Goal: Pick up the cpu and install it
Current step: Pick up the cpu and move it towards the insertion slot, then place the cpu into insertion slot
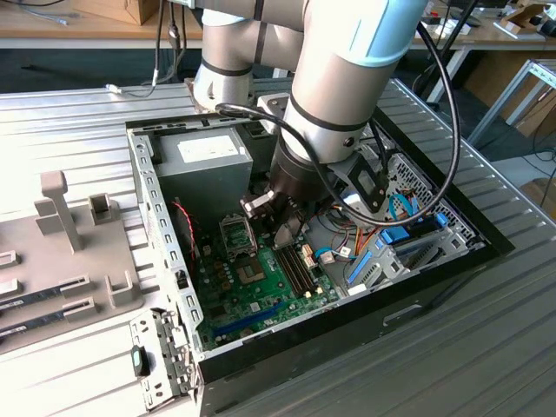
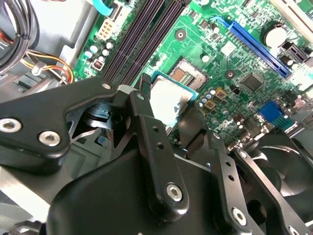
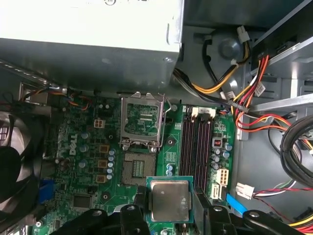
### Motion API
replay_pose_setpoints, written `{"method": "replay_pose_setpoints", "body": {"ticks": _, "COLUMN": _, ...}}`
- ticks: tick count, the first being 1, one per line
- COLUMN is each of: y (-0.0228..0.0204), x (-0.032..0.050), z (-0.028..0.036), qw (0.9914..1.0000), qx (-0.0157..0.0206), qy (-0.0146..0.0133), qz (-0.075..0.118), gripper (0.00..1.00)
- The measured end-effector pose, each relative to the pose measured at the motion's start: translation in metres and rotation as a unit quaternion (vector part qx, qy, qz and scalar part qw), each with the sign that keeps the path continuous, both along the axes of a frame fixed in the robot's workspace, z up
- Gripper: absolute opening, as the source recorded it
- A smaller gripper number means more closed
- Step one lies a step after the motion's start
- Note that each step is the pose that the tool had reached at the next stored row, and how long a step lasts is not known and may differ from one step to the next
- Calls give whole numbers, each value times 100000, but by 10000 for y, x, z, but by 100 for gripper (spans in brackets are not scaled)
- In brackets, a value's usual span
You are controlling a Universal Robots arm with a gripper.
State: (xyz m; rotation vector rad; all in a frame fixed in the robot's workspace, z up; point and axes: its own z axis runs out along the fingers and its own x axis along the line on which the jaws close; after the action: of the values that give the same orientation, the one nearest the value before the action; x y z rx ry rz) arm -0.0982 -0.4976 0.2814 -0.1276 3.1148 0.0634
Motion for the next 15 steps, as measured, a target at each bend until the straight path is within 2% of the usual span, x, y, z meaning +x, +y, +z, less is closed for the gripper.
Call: {"method": "replay_pose_setpoints", "body": {"ticks": 15, "y": -5, "x": -1, "z": -48, "qw": 100000, "qx": -6, "qy": 4, "qz": -1, "gripper": 47}}
